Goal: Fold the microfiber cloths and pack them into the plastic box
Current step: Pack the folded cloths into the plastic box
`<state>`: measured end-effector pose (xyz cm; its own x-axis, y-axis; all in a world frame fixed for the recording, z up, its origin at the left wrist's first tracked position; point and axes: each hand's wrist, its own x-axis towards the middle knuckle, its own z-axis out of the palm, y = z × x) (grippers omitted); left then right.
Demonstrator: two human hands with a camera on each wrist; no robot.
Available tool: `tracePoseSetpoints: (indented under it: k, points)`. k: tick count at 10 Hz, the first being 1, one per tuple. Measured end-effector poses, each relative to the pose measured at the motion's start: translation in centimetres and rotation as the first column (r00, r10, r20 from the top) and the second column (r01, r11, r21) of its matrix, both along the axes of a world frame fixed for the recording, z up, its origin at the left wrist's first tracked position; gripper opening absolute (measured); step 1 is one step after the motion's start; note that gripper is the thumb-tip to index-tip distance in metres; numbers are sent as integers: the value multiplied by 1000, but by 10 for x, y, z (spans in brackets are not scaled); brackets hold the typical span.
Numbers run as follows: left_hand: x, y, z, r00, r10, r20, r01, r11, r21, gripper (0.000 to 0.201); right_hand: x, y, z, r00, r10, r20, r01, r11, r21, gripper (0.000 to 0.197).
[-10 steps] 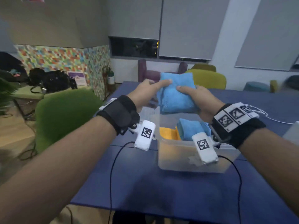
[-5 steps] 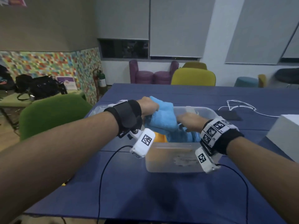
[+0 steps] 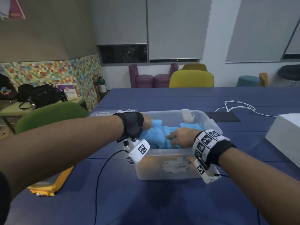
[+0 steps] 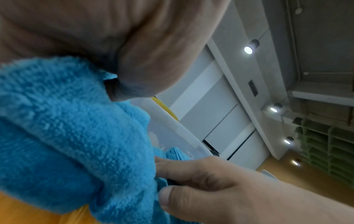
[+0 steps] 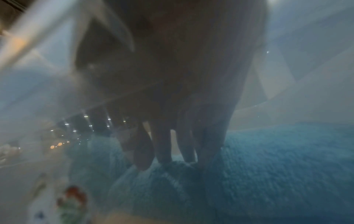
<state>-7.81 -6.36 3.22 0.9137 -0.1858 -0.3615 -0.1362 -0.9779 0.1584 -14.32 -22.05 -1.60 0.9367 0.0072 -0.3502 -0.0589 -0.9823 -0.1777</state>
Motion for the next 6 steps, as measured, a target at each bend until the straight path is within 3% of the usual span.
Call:
tracePoseSetpoints:
  k: [1,2,3,4,5,6]
  points:
    - [49,5,-26,982,-178,-58,186,967,174,12,-3,-2,0,1000,14,-11,-14,1000,-12,52]
    - [46,5,-22,976,-217,-5,210,941,264,13,-5,-3,0,999,45,-8,-45,999,1,51]
    - [27,-4,-11,967,-231,110,196,946,257,29,-5,-4,-1,999,52,9,-52,999,0,52]
    - [15,-14,-7,921,-207,331,130,962,242,49,-5,-3,0,997,72,3,-72,997,-24,50]
    - [5,-20,1,871,-364,329,306,927,217,57,-3,-3,-2,993,116,-6,-116,990,-77,48]
    - [1,-17,0,831,-540,136,482,820,308,61,0,-3,-5,991,132,-18,-133,986,-103,48]
